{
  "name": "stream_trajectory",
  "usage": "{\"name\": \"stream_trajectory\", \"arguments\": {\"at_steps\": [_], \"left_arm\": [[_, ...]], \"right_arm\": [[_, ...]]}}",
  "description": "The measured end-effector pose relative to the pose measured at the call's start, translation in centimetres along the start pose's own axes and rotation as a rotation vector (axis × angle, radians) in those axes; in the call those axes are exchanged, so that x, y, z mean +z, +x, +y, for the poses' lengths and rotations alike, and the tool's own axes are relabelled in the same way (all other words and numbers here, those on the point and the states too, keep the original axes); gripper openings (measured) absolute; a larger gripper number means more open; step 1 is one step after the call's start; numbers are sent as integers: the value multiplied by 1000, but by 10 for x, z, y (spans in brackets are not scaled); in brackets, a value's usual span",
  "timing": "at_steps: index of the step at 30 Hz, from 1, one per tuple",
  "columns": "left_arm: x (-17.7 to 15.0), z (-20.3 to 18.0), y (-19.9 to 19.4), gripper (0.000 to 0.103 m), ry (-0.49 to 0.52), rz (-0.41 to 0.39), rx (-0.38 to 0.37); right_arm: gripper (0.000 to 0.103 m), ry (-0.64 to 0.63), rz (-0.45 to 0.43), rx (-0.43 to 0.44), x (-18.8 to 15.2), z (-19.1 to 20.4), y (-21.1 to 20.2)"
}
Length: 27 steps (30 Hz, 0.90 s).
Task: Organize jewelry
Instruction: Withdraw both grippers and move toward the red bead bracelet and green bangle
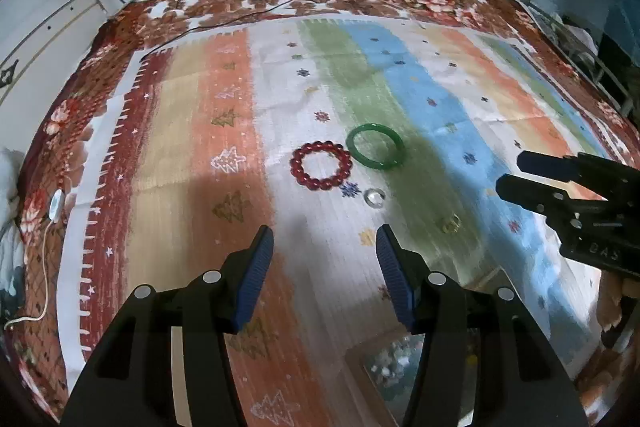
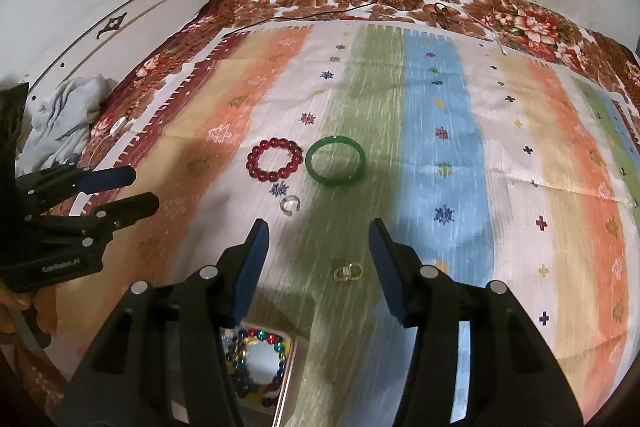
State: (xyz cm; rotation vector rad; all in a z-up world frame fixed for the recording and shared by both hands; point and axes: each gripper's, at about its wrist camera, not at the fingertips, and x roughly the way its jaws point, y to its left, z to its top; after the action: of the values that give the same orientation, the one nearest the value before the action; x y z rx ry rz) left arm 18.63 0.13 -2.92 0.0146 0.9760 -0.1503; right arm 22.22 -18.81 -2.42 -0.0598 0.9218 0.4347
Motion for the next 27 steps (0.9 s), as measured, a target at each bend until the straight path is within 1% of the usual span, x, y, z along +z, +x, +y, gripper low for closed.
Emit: {"name": "stream_trajectory", "arguments": {"at_steps": [13,22,27], "left_arm": [[19,9,32,54,-2,36,22],[26,12,51,54,3,53,24],[32,17,61,54,-22,58,21]], "right_arm": [[53,28,18,0,21,-8,27],[53,32,34,-8,28,-14,45],[53,33,43,-13,32,-16,55]]}}
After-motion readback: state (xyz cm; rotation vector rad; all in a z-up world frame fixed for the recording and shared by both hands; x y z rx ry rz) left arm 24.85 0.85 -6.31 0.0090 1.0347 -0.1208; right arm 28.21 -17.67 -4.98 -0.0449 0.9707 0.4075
